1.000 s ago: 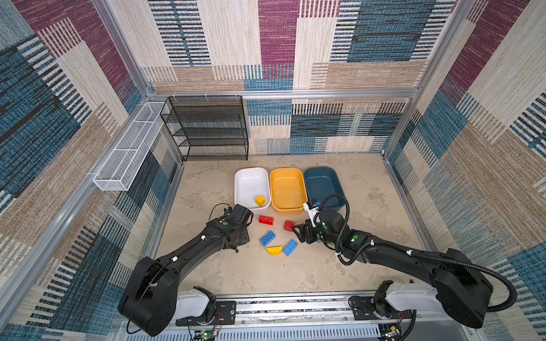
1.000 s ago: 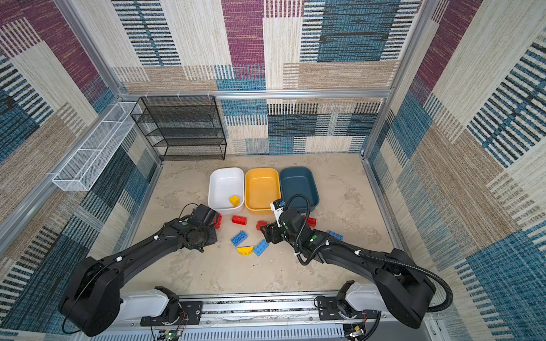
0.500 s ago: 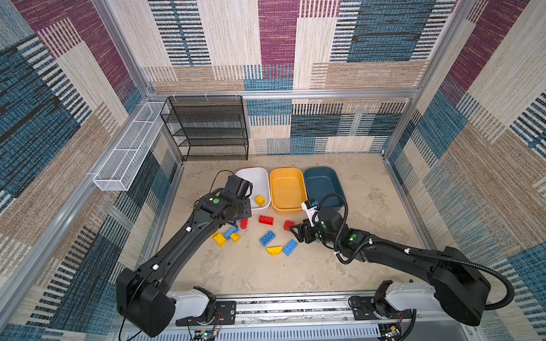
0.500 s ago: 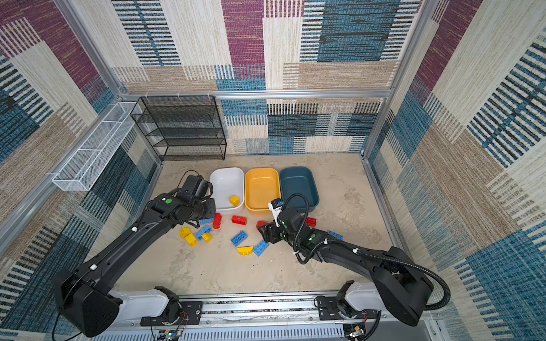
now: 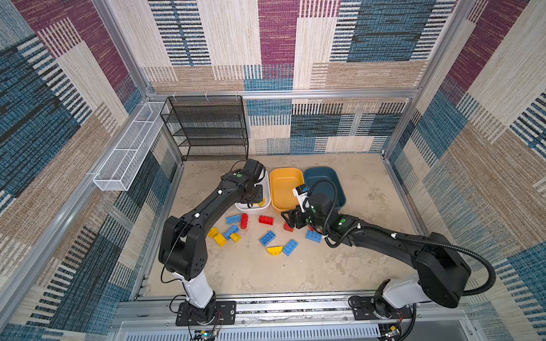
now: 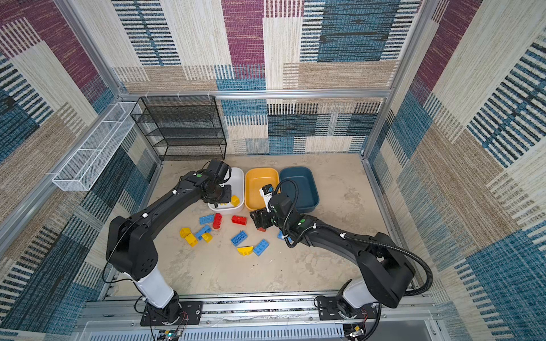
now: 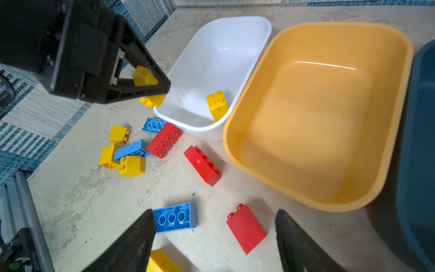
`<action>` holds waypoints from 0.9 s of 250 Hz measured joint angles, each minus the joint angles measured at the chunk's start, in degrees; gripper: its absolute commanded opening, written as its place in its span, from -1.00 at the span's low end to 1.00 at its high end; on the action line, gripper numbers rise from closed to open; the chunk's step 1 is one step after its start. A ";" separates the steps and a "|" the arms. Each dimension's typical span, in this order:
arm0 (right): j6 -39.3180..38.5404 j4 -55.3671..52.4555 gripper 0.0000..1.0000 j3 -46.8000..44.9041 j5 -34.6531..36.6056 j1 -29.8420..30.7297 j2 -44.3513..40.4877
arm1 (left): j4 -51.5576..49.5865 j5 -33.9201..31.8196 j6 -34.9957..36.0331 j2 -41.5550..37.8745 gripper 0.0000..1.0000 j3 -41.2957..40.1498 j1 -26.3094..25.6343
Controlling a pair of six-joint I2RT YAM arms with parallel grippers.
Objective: Sort the legos into containers by color
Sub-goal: Place the lego in the container.
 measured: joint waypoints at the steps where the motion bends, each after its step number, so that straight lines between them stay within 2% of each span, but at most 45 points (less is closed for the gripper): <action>1: 0.00 0.00 0.62 0.07 -0.02 0.00 0.07 | 0.02 0.04 0.00 0.11 -0.49 0.04 0.04; 88: -0.85 0.00 0.62 3.78 -1.90 -0.96 4.90 | 1.03 1.09 0.11 8.26 -0.49 3.63 2.60; 164: -1.22 -0.42 0.70 2.51 -2.19 -1.01 3.69 | 1.70 0.94 0.11 13.20 -0.46 5.77 2.91; 197: -1.51 -1.05 0.76 1.16 -2.19 -1.01 1.68 | 1.53 0.92 0.11 14.47 -0.31 6.86 3.06; 225: -1.77 -2.64 0.85 1.16 -2.03 -0.98 0.46 | 1.29 0.87 0.11 14.60 -0.02 7.74 3.10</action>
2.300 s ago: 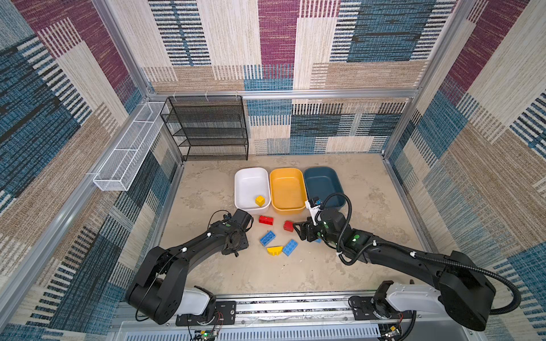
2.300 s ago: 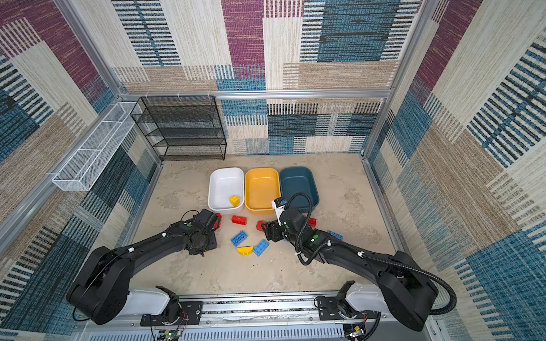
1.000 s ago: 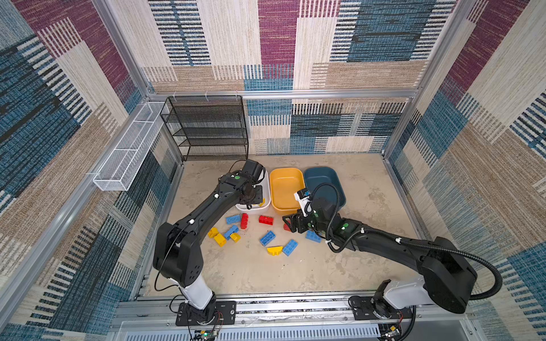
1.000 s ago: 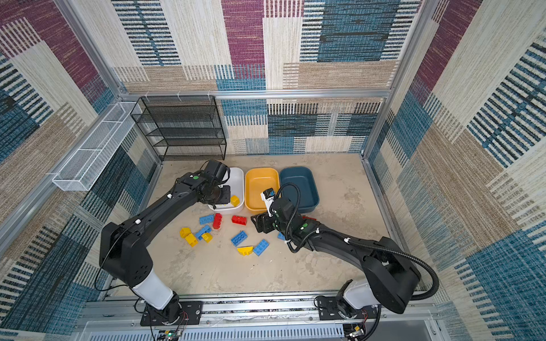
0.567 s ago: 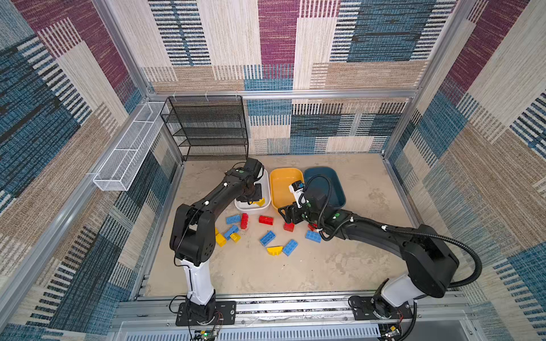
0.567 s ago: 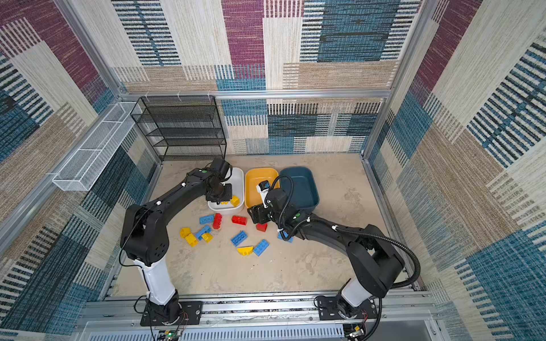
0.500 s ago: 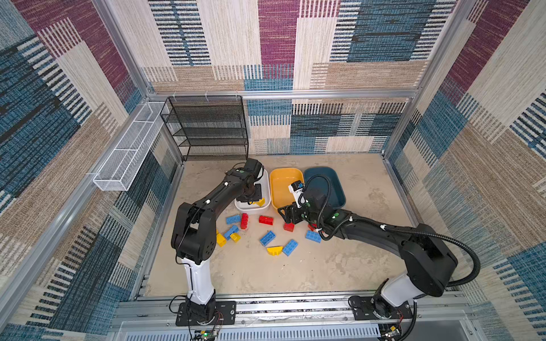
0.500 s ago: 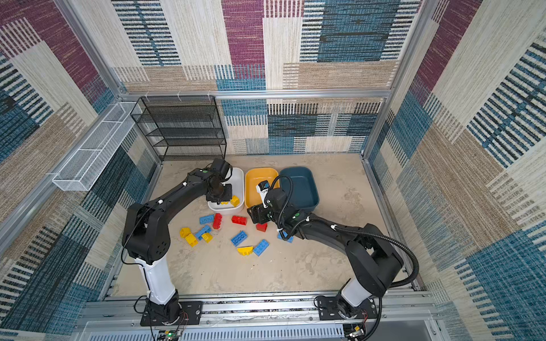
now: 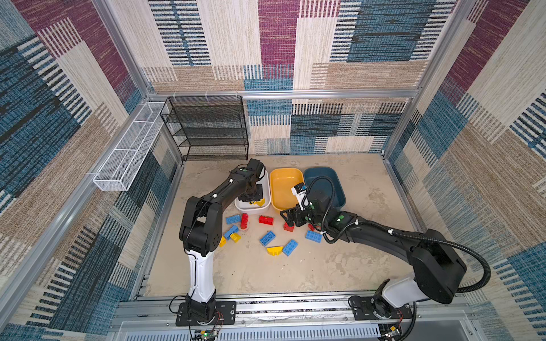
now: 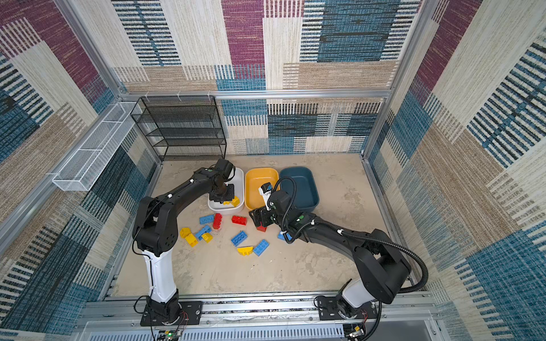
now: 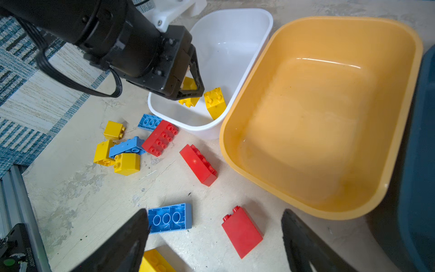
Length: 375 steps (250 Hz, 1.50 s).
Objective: Sort the legos into containers by color
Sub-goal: Place the lego in the container, then pick up the lego from the bottom-center of the table.
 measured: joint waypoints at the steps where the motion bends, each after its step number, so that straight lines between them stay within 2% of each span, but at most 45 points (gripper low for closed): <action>1: 0.00 -0.04 0.86 0.00 0.02 0.00 -0.02 | 0.00 0.00 0.00 -0.02 -0.01 0.02 0.00; 37: -1.29 -3.26 0.96 0.26 2.51 1.22 -2.64 | -0.98 -0.17 0.24 -3.08 0.25 0.15 0.07; 52: -2.10 -4.87 0.96 1.36 2.89 2.75 -3.63 | -1.38 -0.17 0.59 -5.62 0.45 0.24 0.07; 74: -2.47 -7.30 0.94 3.85 4.17 5.31 -3.76 | -1.92 -0.15 1.20 -9.92 0.89 -0.13 0.07; 89: -2.43 -9.03 0.93 5.31 5.60 7.39 -3.56 | -1.99 -0.13 1.27 -14.05 1.00 -1.79 0.07; 130: -0.70 -11.85 0.92 5.79 8.28 13.38 -2.69 | -1.68 0.07 1.55 -27.47 1.00 -9.88 0.07; 157: -0.11 -13.00 0.79 5.55 8.66 16.90 -0.42 | -0.92 0.26 1.60 -36.54 1.00 -16.17 0.07; 192: -0.13 -13.66 0.77 3.78 8.61 20.31 3.52 | -0.33 1.88 1.70 -48.15 0.98 -25.33 0.07; 237: -0.15 -14.19 0.78 1.66 8.28 21.46 6.97 | -0.26 3.08 1.70 -62.58 0.95 -35.34 0.07; 276: -2.01 -14.05 0.76 3.37 8.22 21.53 11.58 | -0.37 3.10 1.70 -73.68 0.95 -42.38 0.07; 321: -3.58 -14.08 0.70 6.36 8.39 21.53 15.63 | -0.66 2.29 1.73 -80.74 0.94 -45.48 0.07; 375: -4.22 -14.51 0.49 8.22 8.44 21.57 19.06 | -0.66 1.81 1.73 -80.28 0.93 -45.99 0.07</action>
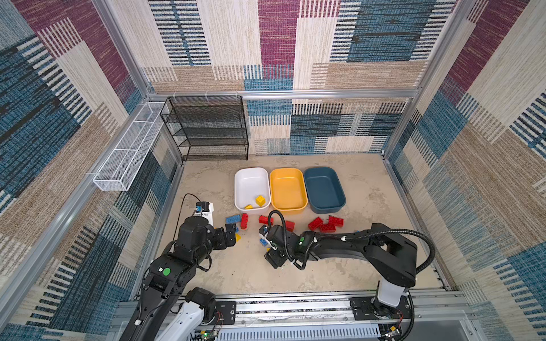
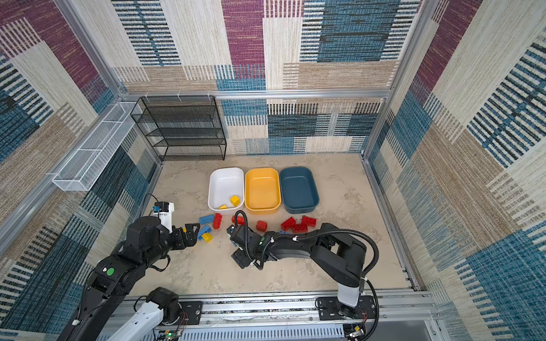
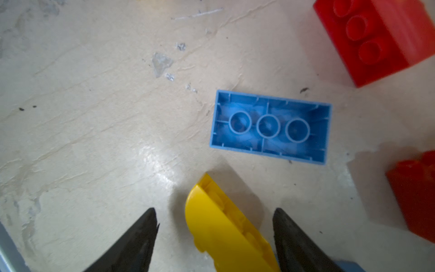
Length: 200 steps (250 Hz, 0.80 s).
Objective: Sort the legos into containers by color
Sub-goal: Pick up the lego from the bottom-center of the table.
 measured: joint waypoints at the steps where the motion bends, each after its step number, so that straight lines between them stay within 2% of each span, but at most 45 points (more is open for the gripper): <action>1: 0.00 -0.02 0.49 0.02 0.00 0.00 0.04 | 0.00 0.00 0.00 0.04 0.93 0.00 0.00; 71: -0.66 -0.07 -0.11 0.22 0.02 -0.02 0.98 | 0.04 1.31 0.00 1.73 0.92 -0.04 0.00; 114: -0.59 -0.09 -0.17 -0.22 0.07 -0.04 0.44 | 0.09 1.31 0.00 1.62 0.92 -0.24 0.00; 200: 1.29 -0.22 -0.66 -0.81 0.68 -0.04 -3.72 | 1.55 1.57 -0.02 1.18 0.96 -0.76 0.00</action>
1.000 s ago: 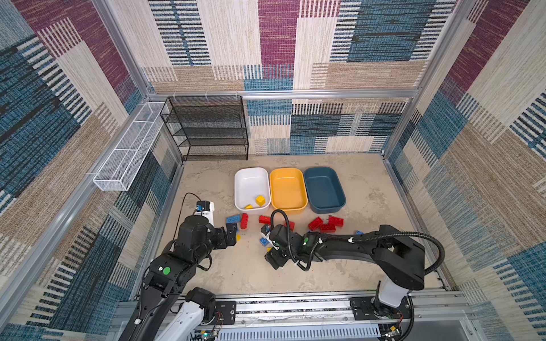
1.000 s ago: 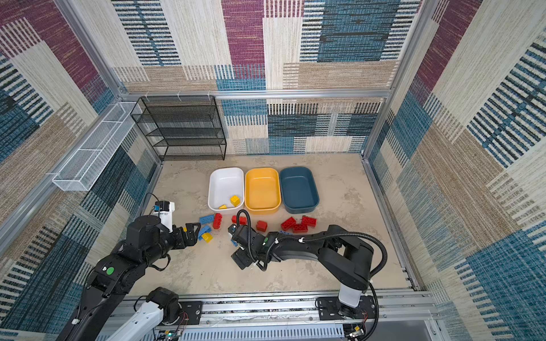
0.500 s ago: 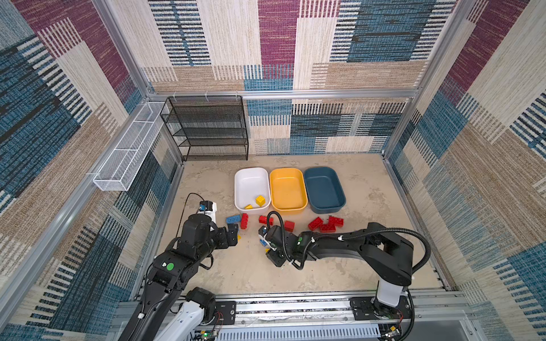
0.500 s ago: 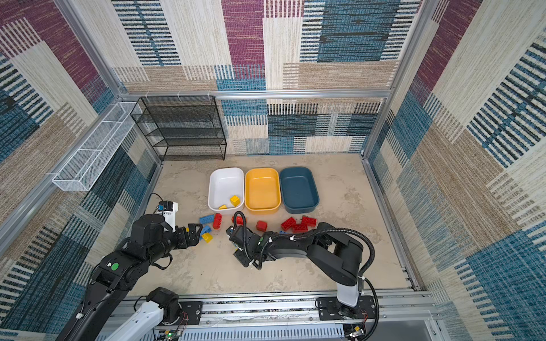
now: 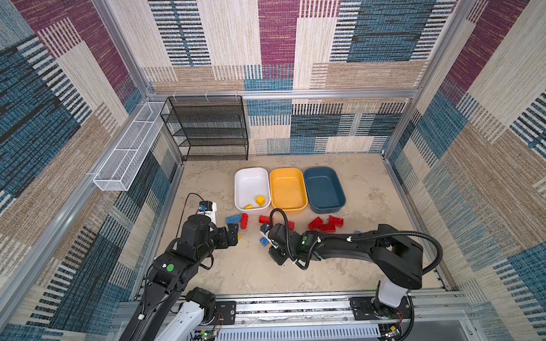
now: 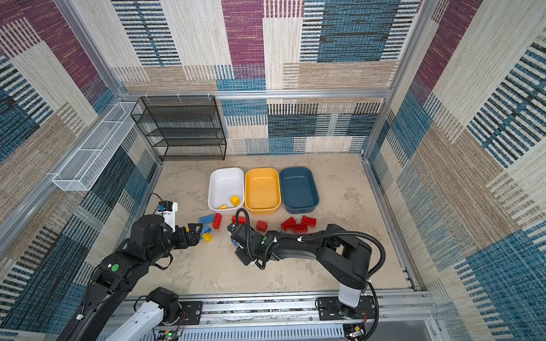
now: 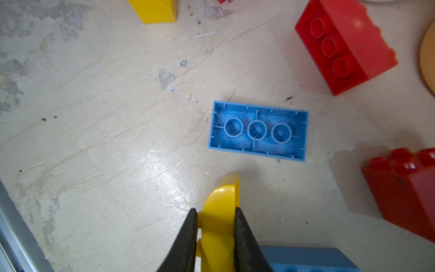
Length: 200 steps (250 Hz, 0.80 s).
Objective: Sort the legos into containers by color
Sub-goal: Pick up the lego from the bottom-center of the table, then place the lego in the container.
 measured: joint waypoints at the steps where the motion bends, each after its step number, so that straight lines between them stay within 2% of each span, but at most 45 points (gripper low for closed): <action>1: 0.07 0.00 -0.66 0.00 0.00 0.00 -0.04 | 0.02 0.00 0.00 0.02 0.96 0.00 0.00; 75: 0.87 -2.86 -0.66 3.48 0.20 0.00 -3.52 | 0.22 -0.09 0.04 -0.81 0.99 0.90 0.00; 143: 0.90 -6.10 -0.66 12.41 -1.36 -3.50 -5.86 | 2.34 0.98 -0.13 -7.30 0.99 -0.28 0.00; 200: -0.37 -9.11 -0.66 25.44 -3.72 -8.20 0.13 | 3.52 -2.71 -2.32 -10.62 1.00 -1.42 0.00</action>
